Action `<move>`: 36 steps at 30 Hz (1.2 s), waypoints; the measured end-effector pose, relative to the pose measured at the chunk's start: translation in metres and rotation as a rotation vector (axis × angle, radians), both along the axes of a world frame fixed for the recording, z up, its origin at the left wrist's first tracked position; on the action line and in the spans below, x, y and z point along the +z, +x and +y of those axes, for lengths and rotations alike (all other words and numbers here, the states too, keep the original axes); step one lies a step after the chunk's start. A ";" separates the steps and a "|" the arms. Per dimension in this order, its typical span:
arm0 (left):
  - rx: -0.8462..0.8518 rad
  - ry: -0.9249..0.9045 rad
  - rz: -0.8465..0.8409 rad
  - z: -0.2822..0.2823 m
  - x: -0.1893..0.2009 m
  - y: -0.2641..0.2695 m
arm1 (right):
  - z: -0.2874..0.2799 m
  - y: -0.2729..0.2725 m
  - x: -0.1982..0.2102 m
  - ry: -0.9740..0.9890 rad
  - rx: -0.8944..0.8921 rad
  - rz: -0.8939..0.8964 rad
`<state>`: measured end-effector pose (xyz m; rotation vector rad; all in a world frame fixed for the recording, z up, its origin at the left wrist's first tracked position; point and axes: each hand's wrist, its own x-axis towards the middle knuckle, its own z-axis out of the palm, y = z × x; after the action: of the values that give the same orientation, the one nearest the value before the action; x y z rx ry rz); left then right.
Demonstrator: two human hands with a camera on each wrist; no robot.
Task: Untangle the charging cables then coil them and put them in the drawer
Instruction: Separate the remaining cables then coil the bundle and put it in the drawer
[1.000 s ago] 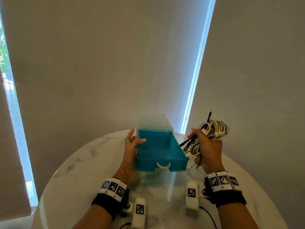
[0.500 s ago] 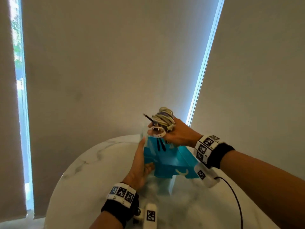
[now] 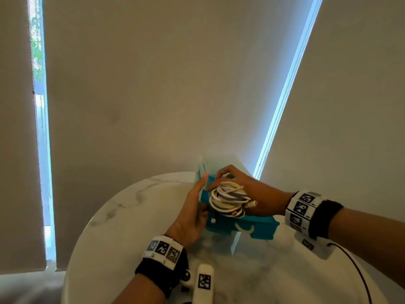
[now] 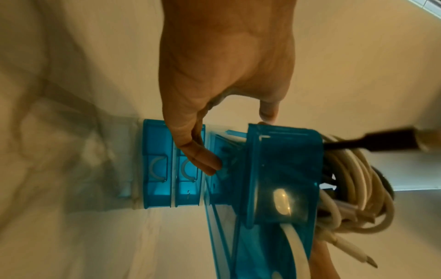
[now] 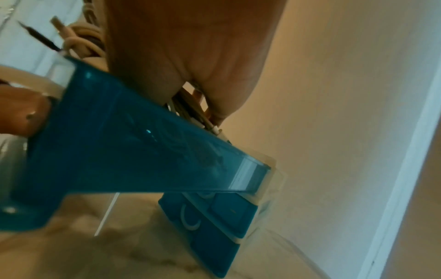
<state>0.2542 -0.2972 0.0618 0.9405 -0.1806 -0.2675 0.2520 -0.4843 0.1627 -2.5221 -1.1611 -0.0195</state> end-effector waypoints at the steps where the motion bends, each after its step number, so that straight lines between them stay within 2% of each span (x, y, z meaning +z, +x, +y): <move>1: -0.007 -0.001 -0.012 0.000 0.003 -0.004 | 0.000 -0.002 0.001 -0.045 0.033 -0.004; 4: -0.083 -0.032 -0.067 -0.002 0.010 -0.014 | -0.005 0.002 0.009 -0.241 0.063 -0.193; 8: -0.161 -0.052 -0.023 -0.006 0.019 -0.025 | -0.015 0.009 0.020 -0.723 -0.071 -0.677; 11: -0.158 -0.078 -0.010 -0.010 0.019 -0.027 | -0.010 0.005 0.024 -0.840 -0.066 -0.732; 15: -0.161 -0.078 0.018 -0.012 0.018 -0.025 | -0.005 0.008 0.023 -0.719 -0.112 -0.456; 19: -0.147 -0.013 0.040 -0.011 0.018 -0.022 | -0.010 0.001 0.027 -0.471 -0.113 -0.277; 21: -0.129 0.001 0.067 -0.011 0.016 -0.019 | -0.017 -0.001 0.035 -0.360 -0.165 -0.120; 23: -0.105 0.014 0.087 -0.013 0.016 -0.016 | -0.022 -0.003 0.041 -0.327 -0.210 0.106; 25: -0.095 0.031 0.112 -0.015 0.015 -0.014 | -0.024 -0.005 0.044 -0.218 -0.288 0.421; 27: -0.075 0.059 0.120 -0.016 0.016 -0.013 | -0.020 -0.012 0.048 0.046 -0.345 0.733; 29: -0.077 0.091 0.115 -0.016 0.019 -0.014 | -0.019 -0.013 0.048 0.319 -0.344 0.879; 31: -0.073 0.131 0.102 -0.016 0.019 -0.016 | -0.011 -0.018 0.049 0.434 -0.431 0.896; 32: -0.064 0.142 0.090 -0.016 0.020 -0.017 | -0.009 -0.019 0.050 0.404 -0.488 0.847; 33: -0.055 0.140 0.083 -0.015 0.020 -0.017 | -0.005 -0.020 0.050 0.330 -0.520 0.764; 36: -0.089 0.109 0.065 -0.014 0.024 -0.016 | 0.007 -0.028 0.044 0.078 -0.471 0.533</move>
<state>0.2385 -0.3108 0.0856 1.0313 -0.1492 -0.3928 0.2239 -0.4777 0.2071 -2.4470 -0.3482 0.4473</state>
